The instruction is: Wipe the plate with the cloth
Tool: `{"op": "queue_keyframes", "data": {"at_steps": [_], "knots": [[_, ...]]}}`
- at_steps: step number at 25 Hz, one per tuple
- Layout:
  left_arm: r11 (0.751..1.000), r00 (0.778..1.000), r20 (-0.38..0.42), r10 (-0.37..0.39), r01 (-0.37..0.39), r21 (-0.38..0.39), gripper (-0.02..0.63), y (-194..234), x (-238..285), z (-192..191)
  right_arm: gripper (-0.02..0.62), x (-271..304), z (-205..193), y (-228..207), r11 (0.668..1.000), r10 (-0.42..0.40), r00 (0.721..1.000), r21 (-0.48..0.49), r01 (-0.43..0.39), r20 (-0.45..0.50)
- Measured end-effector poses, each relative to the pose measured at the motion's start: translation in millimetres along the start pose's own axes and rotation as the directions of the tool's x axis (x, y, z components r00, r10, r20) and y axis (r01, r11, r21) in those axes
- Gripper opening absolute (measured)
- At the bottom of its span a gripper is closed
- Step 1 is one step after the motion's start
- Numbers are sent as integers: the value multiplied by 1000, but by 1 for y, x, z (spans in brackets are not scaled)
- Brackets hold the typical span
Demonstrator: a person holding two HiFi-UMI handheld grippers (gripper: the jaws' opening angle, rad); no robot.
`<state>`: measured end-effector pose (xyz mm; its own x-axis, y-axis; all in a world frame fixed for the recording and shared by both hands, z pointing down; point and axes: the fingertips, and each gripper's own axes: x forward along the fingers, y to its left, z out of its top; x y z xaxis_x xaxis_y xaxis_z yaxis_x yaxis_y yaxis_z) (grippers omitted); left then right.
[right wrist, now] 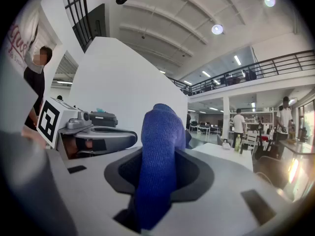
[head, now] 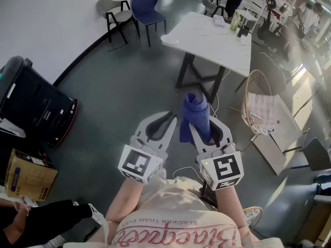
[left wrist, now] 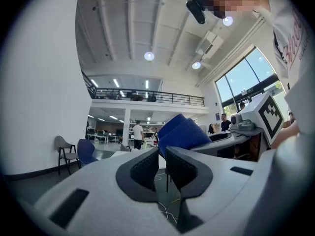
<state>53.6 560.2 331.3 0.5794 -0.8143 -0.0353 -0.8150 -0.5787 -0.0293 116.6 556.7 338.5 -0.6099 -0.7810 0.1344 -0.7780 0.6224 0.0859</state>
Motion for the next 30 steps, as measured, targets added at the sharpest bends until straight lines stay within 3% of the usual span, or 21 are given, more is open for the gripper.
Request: {"op": "queue_keyframes", "data": {"at_steps": [9,20,30], "knots": [[1000,1000,16,7,-7,3,38,23,3,3,127,22,0,6,1000,15,1000,-8,-15,-13],[999,1000,-7,-28,28,-18,38,81,8,-12,127,72,-3,13,999,-27,999,19,27,-37],[999,1000,-24,-16,15,-43,38,129,32,-23,127,119,-6,7,1000,0,998,20,1,-65]]}}
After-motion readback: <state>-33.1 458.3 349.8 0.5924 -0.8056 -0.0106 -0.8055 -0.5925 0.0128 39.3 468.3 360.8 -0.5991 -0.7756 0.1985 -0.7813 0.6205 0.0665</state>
